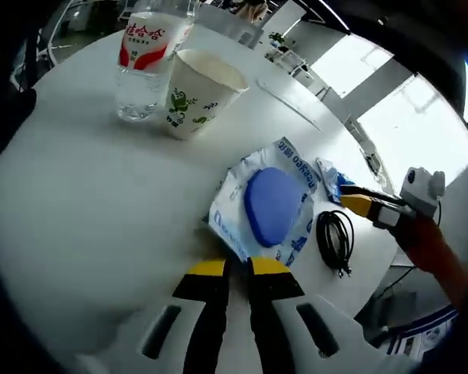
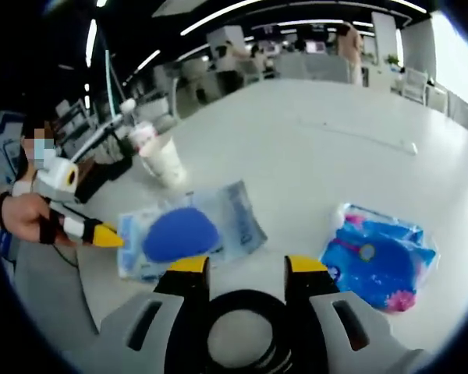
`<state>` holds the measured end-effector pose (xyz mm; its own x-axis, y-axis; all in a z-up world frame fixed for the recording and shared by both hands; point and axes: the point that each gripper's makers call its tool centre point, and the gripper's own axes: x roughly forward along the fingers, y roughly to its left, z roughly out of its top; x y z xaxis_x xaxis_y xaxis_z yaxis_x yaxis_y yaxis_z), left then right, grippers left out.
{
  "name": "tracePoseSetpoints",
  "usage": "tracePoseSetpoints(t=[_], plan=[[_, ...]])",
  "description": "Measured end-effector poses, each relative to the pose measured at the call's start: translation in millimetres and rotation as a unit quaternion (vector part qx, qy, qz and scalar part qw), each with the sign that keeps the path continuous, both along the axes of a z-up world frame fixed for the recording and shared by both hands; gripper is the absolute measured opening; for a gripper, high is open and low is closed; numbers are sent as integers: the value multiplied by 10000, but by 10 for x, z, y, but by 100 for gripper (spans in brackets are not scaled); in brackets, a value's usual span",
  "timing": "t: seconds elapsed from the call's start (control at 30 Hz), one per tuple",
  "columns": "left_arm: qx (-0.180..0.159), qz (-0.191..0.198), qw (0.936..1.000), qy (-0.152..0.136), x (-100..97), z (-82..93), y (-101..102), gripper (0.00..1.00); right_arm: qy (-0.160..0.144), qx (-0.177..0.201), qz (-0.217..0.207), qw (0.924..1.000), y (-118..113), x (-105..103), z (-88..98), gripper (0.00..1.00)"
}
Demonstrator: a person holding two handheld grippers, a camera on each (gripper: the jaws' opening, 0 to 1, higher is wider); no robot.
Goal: Arrange the tabletop items into an orderly group along one side of the table until the central work area is clear of visible clutter.
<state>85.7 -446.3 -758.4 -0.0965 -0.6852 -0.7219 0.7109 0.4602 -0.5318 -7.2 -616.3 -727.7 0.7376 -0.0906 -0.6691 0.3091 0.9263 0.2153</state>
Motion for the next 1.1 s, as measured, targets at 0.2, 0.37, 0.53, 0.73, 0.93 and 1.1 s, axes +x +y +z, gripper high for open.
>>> tracePoseSetpoints(t=[0.2, 0.37, 0.53, 0.73, 0.93, 1.1], plan=[[27, -121, 9999, -23, 16, -9, 82, 6, 68, 104, 111, 9999, 45, 141, -73, 35], [-23, -243, 9997, -9, -12, -18, 161, 6, 48, 258, 32, 9997, 124, 272, -170, 30], [-16, -346, 9994, -65, -36, -2, 213, 6, 136, 238, 143, 9995, 187, 333, -212, 27], [-40, -139, 9999, -8, 0, -8, 257, 7, 236, 236, 177, 9993, 206, 297, -249, 18], [-55, -5, 10000, -10, 12, -18, 323, 12, 169, 353, 66, 9992, 186, 213, -244, 7], [-106, 198, 9997, 102, -21, -19, 385, 14, 144, 382, 54, 9992, 204, 136, -233, 4]])
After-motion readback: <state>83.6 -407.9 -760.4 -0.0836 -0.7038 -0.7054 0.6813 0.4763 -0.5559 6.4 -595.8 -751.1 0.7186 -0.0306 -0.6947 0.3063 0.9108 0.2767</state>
